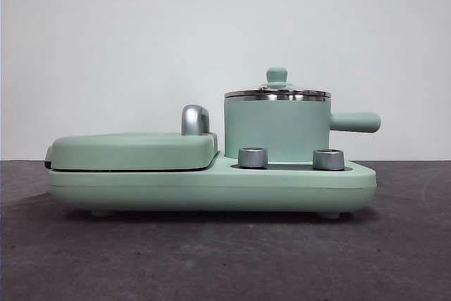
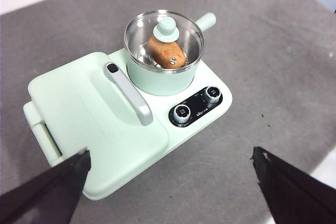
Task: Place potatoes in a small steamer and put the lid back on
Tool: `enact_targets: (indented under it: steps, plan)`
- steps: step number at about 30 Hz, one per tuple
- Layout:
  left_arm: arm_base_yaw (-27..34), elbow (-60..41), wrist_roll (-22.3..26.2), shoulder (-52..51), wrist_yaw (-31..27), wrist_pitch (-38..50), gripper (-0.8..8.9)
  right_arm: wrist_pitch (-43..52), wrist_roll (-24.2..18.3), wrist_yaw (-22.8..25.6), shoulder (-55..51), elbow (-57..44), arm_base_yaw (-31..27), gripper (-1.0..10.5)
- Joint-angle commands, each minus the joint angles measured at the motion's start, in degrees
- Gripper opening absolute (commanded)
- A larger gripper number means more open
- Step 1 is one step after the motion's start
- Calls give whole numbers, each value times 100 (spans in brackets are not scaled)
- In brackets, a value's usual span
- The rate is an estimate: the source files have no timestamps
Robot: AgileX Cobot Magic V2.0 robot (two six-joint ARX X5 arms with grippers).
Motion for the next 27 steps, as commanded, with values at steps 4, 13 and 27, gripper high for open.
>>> enact_targets:
  steps: [4, 13, 27]
  plan:
    - [-48, -2719, -461, -1969, -4, 1530, 498, 264, -98, -85, 50, 76, 31, 400]
    - [-50, -4129, -1246, -3351, -4, 2031, 495, 238, -258, -87, 181, 74, 31, 400]
    - [-50, -4127, -1228, -3353, -17, 2111, 5, 195, -321, -302, 385, 74, 31, 13]
